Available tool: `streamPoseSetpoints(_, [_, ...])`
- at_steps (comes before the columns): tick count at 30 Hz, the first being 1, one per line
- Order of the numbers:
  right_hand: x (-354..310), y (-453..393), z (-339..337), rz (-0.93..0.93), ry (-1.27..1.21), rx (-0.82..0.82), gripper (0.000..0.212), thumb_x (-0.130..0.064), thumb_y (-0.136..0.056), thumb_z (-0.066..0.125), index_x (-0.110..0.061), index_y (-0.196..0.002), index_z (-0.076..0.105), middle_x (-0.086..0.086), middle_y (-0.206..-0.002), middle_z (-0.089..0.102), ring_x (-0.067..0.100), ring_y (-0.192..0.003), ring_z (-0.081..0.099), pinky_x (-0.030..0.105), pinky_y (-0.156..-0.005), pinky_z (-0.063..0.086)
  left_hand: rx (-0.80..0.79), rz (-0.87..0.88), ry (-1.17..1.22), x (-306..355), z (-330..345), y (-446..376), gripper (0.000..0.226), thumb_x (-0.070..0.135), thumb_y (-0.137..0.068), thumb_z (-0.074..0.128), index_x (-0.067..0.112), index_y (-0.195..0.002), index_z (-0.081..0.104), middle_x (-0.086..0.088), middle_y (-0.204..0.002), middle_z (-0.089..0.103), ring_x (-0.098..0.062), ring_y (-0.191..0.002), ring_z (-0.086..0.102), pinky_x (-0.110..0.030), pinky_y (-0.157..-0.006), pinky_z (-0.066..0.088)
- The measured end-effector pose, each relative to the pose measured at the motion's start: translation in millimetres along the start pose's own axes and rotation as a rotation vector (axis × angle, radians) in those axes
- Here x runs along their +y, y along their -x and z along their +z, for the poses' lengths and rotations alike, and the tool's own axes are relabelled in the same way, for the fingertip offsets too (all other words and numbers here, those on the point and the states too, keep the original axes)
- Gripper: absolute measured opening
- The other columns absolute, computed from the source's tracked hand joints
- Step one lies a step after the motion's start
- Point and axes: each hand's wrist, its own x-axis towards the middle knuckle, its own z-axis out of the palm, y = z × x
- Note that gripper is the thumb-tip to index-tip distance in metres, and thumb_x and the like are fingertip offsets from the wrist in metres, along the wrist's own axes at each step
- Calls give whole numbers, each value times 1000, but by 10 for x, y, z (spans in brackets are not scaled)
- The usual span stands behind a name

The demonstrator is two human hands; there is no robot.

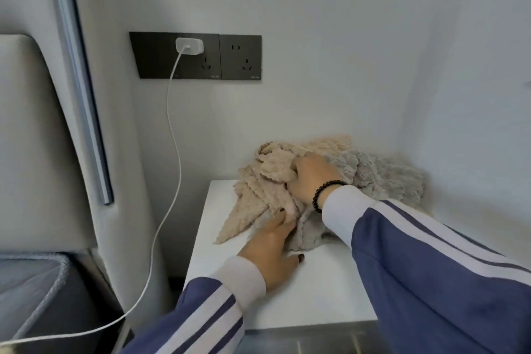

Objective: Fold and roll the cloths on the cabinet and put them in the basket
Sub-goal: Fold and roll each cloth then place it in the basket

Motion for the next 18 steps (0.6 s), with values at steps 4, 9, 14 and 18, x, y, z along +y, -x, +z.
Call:
streamPoseSetpoints(4, [130, -204, -149, 110, -320, 55, 32, -3, -80, 49, -15, -54, 37, 0, -53, 37, 18, -49, 34, 24, -46, 31, -120, -18, -164, -217, 88, -115, 77, 45, -94, 49, 26, -153, 4, 7, -159, -13, -15, -147, 0, -27, -119, 6])
streamPoseSetpoints(9, [173, -320, -657, 152, -661, 121, 19, -12, -88, 56, -10, -70, 51, 8, -70, 49, 19, -65, 46, 25, -55, 35, -52, 27, -199, -278, 111, -210, 62, 26, -99, 41, 24, -153, 11, 5, -160, -7, -17, -147, 8, -21, -116, 8])
streamPoseSetpoints(14, [129, -274, -1344, 140, -1053, 298, 27, -16, -88, 59, -19, -65, 43, 5, -78, 50, 18, -75, 49, 26, -58, 35, -68, -2, -156, -156, 63, -239, 58, 14, -99, 39, 21, -152, 16, 0, -160, -5, -17, -147, 7, -13, -109, 3])
streamPoseSetpoints(18, [131, -74, -1691, 112, -1142, 327, 24, -18, -87, 57, -18, -66, 47, 5, -79, 53, 21, -73, 52, 36, -67, 45, -5, -1, -15, -27, -28, -157, 53, 13, -96, 44, 28, -146, 34, 1, -158, 19, -14, -143, 22, -14, -109, 14])
